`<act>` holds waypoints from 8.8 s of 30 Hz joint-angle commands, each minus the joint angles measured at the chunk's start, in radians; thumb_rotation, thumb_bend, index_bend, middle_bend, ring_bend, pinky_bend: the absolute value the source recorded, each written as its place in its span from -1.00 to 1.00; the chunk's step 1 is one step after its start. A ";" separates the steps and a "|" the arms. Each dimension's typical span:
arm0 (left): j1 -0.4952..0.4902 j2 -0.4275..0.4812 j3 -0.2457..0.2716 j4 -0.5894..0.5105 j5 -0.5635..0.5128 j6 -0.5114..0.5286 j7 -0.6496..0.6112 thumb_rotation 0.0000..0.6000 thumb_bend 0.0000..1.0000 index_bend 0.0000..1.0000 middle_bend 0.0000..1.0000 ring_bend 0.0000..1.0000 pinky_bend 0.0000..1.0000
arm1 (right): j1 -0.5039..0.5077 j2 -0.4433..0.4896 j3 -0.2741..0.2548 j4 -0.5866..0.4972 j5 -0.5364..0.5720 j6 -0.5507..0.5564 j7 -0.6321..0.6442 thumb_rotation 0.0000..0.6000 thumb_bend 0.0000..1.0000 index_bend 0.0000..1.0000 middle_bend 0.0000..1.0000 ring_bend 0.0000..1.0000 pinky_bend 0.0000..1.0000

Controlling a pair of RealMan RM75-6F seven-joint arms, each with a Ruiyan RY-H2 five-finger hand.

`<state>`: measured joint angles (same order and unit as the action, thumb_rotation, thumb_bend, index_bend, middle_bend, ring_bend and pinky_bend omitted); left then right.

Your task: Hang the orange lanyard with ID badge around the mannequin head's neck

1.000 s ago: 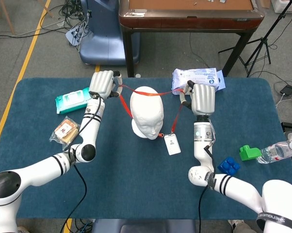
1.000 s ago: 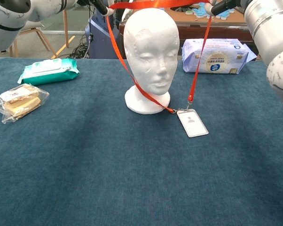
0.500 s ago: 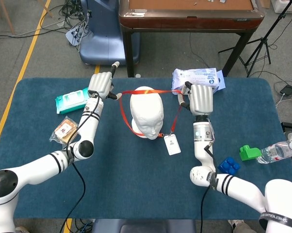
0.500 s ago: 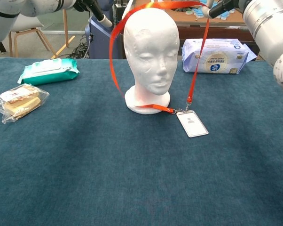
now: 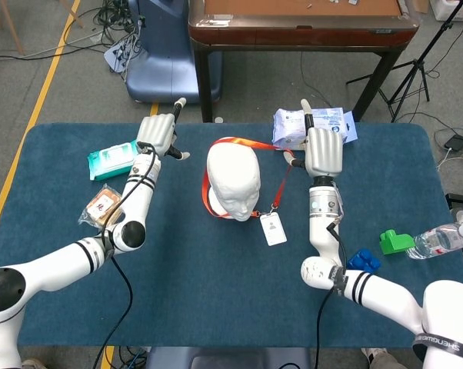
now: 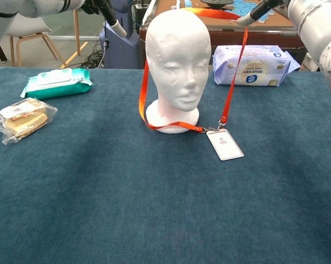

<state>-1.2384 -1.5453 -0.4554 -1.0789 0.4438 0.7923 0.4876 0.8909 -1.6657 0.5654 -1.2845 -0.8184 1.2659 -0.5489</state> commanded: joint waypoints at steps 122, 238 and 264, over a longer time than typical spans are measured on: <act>0.828 0.391 0.290 -0.668 0.767 0.525 -0.375 1.00 -0.28 -0.70 0.46 0.45 0.82 | -0.076 0.148 -0.554 -0.272 -0.040 -0.450 -0.041 1.00 0.68 -0.41 1.00 1.00 1.00; 0.902 0.375 0.282 -0.670 0.820 0.520 -0.400 1.00 -0.28 -0.70 0.45 0.45 0.82 | -0.092 0.214 -0.668 -0.496 -0.146 -0.392 -0.047 1.00 0.67 -0.42 1.00 1.00 1.00; 0.917 0.378 0.283 -0.649 0.820 0.533 -0.405 1.00 -0.28 -0.70 0.45 0.45 0.82 | -0.242 0.353 -0.694 -0.594 -0.424 -0.146 0.041 1.00 0.50 -0.42 0.99 1.00 1.00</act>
<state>-0.3231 -1.1676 -0.1734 -1.7297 1.2647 1.3243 0.0830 0.6923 -1.3503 -0.1146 -1.8659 -1.1898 1.0617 -0.5265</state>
